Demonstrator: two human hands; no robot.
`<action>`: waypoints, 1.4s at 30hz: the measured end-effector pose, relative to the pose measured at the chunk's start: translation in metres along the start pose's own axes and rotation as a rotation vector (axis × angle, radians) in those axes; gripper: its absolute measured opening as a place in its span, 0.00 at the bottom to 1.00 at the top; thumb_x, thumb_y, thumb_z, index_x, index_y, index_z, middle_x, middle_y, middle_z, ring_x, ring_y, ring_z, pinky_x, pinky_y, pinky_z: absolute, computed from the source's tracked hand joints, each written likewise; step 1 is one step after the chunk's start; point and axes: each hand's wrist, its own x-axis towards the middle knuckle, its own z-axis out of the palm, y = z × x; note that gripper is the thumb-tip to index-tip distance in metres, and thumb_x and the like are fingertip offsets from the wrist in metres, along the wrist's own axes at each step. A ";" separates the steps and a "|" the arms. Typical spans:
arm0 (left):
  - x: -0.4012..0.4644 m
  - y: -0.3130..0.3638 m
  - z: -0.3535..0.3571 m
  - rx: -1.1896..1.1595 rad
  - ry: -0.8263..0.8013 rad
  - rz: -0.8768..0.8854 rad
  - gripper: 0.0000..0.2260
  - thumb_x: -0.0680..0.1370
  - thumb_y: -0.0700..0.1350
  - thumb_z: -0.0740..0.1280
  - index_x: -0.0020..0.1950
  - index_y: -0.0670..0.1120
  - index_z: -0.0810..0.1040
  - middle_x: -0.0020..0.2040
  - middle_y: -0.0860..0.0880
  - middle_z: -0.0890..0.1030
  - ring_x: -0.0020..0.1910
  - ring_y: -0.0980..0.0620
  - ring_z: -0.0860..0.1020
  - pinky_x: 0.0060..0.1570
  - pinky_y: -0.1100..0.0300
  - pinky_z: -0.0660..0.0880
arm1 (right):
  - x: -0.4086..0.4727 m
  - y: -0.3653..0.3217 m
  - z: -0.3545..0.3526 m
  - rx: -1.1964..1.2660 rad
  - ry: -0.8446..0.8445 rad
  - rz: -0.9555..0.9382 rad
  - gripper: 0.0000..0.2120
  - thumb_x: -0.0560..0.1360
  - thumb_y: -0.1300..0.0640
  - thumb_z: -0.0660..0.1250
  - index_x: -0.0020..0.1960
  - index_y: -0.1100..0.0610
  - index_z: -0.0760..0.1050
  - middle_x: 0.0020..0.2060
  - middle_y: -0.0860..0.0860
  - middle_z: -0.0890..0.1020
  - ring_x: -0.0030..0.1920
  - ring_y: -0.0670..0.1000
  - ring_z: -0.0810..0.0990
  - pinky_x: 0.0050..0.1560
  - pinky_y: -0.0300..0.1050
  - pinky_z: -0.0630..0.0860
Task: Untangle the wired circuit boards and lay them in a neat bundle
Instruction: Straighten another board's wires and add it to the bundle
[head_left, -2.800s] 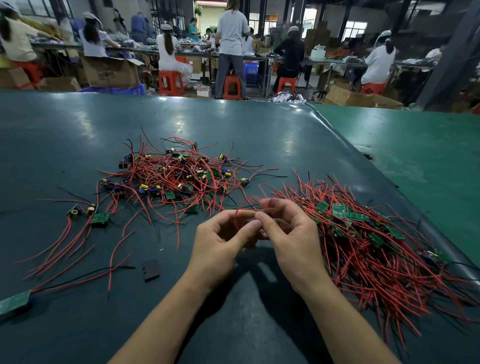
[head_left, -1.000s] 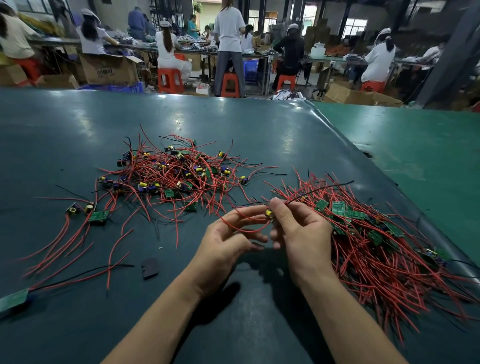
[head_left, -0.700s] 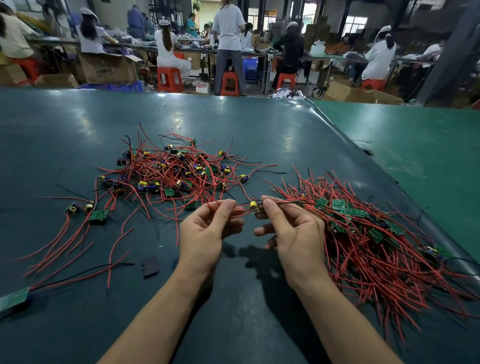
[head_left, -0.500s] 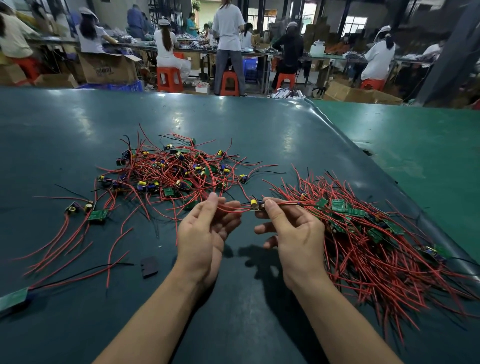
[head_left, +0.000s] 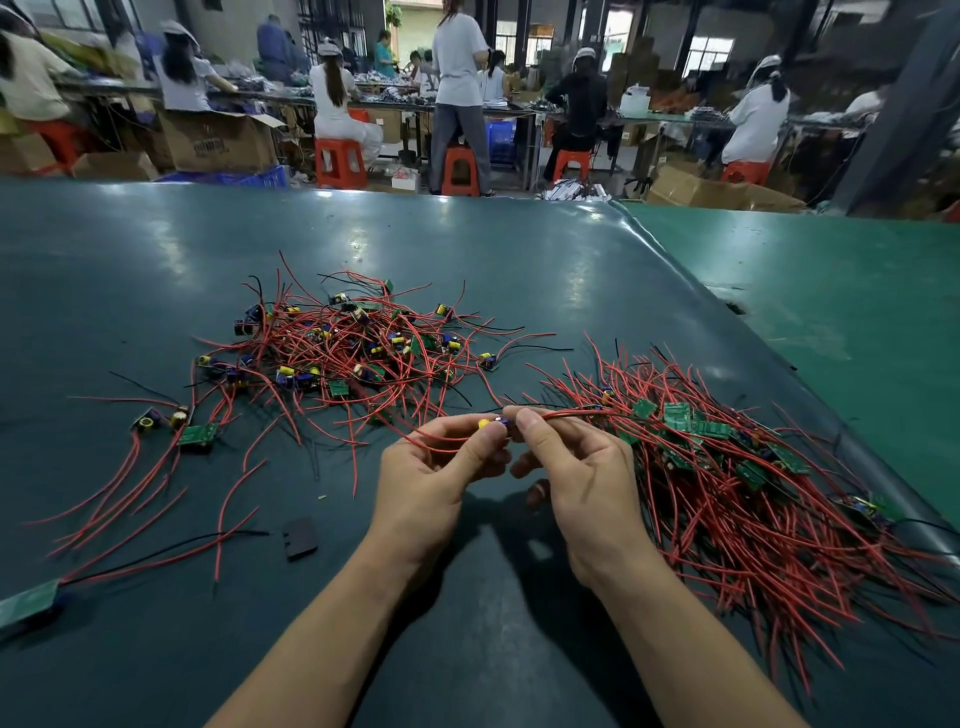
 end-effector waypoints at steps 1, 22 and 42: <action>0.000 0.001 0.000 0.008 0.005 0.009 0.08 0.66 0.48 0.74 0.42 0.48 0.87 0.39 0.46 0.85 0.36 0.52 0.81 0.41 0.62 0.79 | 0.001 -0.001 0.000 0.019 0.020 0.017 0.07 0.77 0.57 0.69 0.44 0.55 0.86 0.36 0.50 0.84 0.31 0.47 0.78 0.24 0.39 0.69; 0.000 0.002 0.001 -0.053 0.028 0.093 0.06 0.69 0.46 0.71 0.42 0.48 0.87 0.37 0.46 0.84 0.34 0.51 0.80 0.39 0.61 0.78 | 0.020 -0.012 -0.011 0.467 0.338 0.148 0.18 0.81 0.57 0.62 0.35 0.60 0.79 0.26 0.52 0.77 0.19 0.45 0.66 0.20 0.34 0.60; 0.002 0.002 -0.005 -0.188 0.073 0.039 0.08 0.67 0.45 0.72 0.42 0.42 0.86 0.37 0.44 0.83 0.33 0.51 0.80 0.38 0.61 0.79 | 0.019 -0.021 -0.021 0.668 0.318 0.193 0.10 0.80 0.60 0.63 0.43 0.63 0.78 0.26 0.49 0.79 0.19 0.41 0.65 0.18 0.32 0.60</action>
